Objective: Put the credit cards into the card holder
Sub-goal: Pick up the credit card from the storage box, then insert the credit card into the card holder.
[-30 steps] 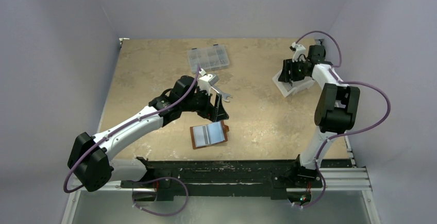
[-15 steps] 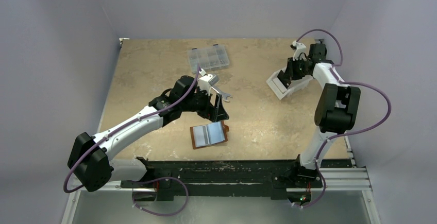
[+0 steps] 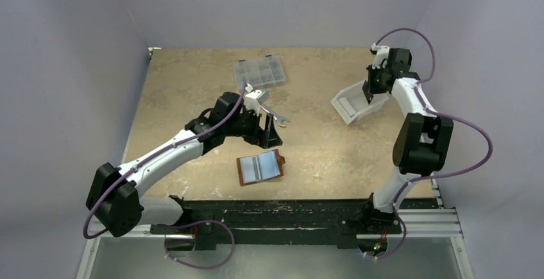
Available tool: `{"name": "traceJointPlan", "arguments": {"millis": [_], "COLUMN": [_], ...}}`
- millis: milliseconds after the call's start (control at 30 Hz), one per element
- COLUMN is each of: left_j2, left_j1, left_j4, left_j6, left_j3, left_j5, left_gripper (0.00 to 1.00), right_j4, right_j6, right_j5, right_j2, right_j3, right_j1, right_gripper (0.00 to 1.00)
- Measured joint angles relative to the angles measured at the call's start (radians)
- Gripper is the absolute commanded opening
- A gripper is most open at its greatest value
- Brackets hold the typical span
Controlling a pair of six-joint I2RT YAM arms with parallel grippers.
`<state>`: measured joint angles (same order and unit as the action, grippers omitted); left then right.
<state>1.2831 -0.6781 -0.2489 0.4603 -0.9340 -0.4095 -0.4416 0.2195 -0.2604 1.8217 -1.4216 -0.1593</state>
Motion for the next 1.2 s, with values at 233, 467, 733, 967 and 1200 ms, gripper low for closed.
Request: {"name": "traceJointPlan", "arguments": {"millis": [233, 467, 733, 967, 1200], "left_j2": [0.031, 0.031, -0.026, -0.053, -0.058], "left_j1": [0.05, 0.074, 0.076, 0.076, 0.076], "left_j4": [-0.015, -0.031, 0.009, 0.103, 0.135], "left_j6": [0.002, 0.07, 0.212, 0.293, 0.331], "left_j3": [0.01, 0.158, 0.383, 0.444, 0.467], "left_j5": [0.045, 0.089, 0.157, 0.205, 0.232], "left_gripper": [0.75, 0.48, 0.36, 0.26, 0.18], "right_j4": [0.013, 0.039, 0.198, 0.4, 0.513], "right_j6": [-0.141, -0.518, -0.819, -0.951, -0.993], "right_j5": [0.422, 0.23, -0.097, -0.221, -0.23], "right_j2": [-0.192, -0.446, -0.527, -0.404, -0.256], "right_j3": [0.0, 0.229, 0.611, 0.642, 0.642], "right_j1": [0.264, 0.584, 0.76, 0.863, 0.912], "right_gripper": [0.0, 0.0, 0.0, 0.0, 0.0]}}
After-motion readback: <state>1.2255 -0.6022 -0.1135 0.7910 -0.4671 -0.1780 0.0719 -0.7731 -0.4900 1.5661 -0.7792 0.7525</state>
